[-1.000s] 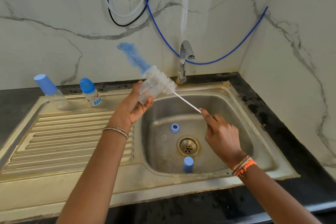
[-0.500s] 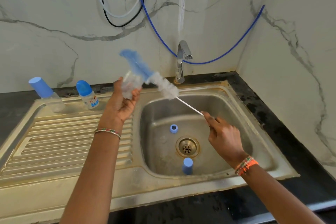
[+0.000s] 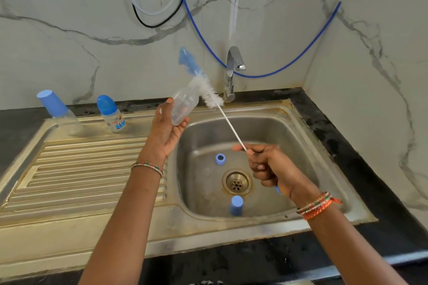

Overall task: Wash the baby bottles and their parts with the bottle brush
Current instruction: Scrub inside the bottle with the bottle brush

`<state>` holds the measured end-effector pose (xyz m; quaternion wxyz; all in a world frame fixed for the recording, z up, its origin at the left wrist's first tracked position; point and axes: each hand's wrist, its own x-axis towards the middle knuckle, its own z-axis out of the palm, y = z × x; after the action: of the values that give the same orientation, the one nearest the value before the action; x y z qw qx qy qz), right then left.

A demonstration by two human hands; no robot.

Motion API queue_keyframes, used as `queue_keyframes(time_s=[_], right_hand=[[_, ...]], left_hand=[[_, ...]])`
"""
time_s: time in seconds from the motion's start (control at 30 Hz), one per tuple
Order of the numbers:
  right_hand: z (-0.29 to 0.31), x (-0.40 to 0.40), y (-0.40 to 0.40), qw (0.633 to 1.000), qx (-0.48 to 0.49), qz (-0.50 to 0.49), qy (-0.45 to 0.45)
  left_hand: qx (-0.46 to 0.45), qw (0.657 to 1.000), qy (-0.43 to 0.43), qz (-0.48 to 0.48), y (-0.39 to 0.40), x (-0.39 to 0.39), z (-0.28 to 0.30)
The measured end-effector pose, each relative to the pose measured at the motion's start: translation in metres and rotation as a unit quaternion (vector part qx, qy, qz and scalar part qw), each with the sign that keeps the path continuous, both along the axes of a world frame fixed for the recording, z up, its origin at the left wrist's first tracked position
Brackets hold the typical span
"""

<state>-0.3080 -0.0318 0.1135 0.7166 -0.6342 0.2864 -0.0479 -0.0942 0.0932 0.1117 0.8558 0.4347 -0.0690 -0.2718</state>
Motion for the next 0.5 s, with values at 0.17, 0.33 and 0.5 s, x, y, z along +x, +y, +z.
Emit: queue_keyframes(time_s=[0.17,0.33,0.5], right_hand=[[0.004,0.002,0.001,0.999,0.021,-0.011,0.022],[0.004,-0.001,0.012,0.997,0.058,0.028,0.033],[0.008,0.009,0.011,0.997,0.066,0.032,0.032]], left_hand=[[-0.055,0.998,0.001,0.013,0.007,0.006,-0.004],[-0.051,0.998,-0.01,0.02,0.004,0.003,-0.008],[-0.008,0.998,-0.05,-0.037,-0.004,-0.012,-0.014]])
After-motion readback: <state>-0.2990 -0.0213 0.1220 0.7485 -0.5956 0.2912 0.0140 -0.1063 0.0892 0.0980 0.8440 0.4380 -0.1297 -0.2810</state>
